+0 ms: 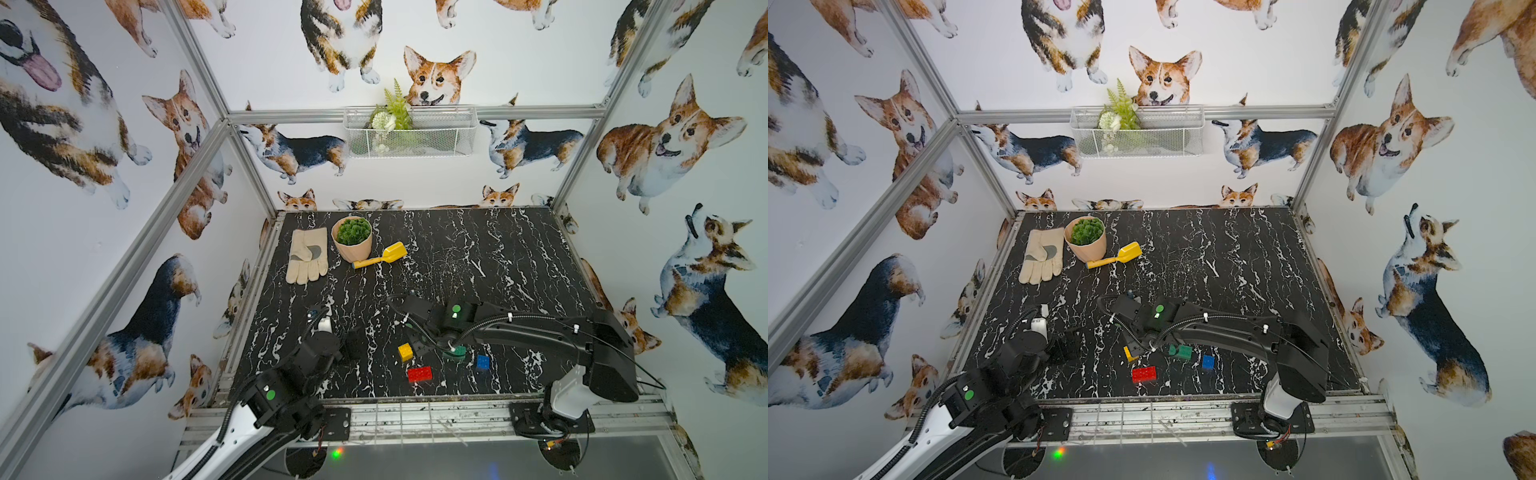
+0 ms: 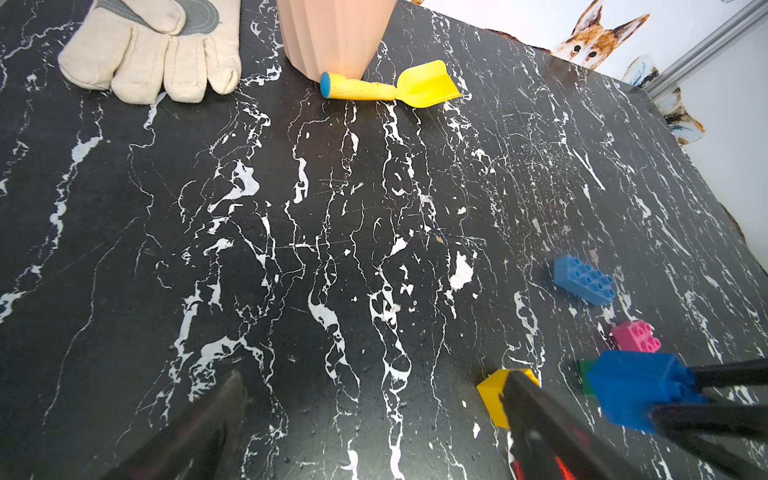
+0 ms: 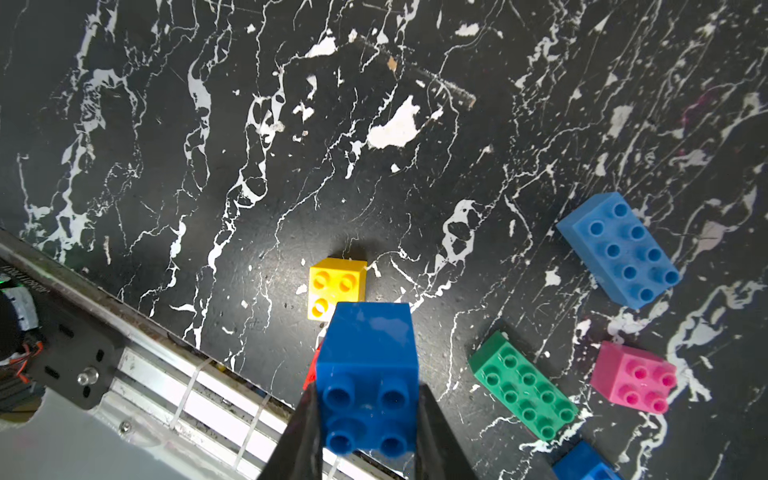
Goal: Assemble a spoon with lego
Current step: Assemble the lego brick with the lego brick.
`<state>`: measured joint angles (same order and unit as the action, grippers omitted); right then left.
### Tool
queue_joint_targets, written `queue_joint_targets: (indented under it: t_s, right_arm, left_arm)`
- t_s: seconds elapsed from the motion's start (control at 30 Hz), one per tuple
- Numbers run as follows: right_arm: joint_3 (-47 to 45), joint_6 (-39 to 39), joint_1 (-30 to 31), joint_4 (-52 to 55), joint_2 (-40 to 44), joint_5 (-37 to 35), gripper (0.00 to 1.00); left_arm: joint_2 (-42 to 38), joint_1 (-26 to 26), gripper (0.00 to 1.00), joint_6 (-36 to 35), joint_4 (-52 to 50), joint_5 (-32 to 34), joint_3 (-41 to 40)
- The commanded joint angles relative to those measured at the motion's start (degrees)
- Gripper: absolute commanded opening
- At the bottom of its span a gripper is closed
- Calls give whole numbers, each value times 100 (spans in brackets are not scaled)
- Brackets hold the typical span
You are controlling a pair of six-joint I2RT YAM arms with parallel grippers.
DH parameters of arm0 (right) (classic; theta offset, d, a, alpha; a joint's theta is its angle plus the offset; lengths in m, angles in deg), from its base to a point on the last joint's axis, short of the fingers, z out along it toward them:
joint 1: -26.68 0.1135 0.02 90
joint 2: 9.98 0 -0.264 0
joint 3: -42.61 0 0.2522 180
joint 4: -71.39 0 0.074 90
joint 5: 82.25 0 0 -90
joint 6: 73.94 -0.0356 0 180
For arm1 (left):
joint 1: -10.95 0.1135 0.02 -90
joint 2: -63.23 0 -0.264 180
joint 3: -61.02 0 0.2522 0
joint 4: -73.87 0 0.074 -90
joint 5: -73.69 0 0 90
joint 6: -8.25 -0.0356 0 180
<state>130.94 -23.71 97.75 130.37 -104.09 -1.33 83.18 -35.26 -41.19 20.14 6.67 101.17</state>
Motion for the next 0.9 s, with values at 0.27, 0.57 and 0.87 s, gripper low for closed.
queue_joint_targets:
  t_s: [0.27,0.57,0.87]
  right_arm:
    - [333,-461,223,55,-491,-138,5]
    - [309,-592,256,-46,-644,-138,4]
    - [304,-551,250,-153,-810,-152,3]
  left_arm:
    - [-127,-158,100,116,-178,231,-3]
    - [-193,-262,100,150,-231,309,7]
    - [-236,-328,100,179,-270,347,10]
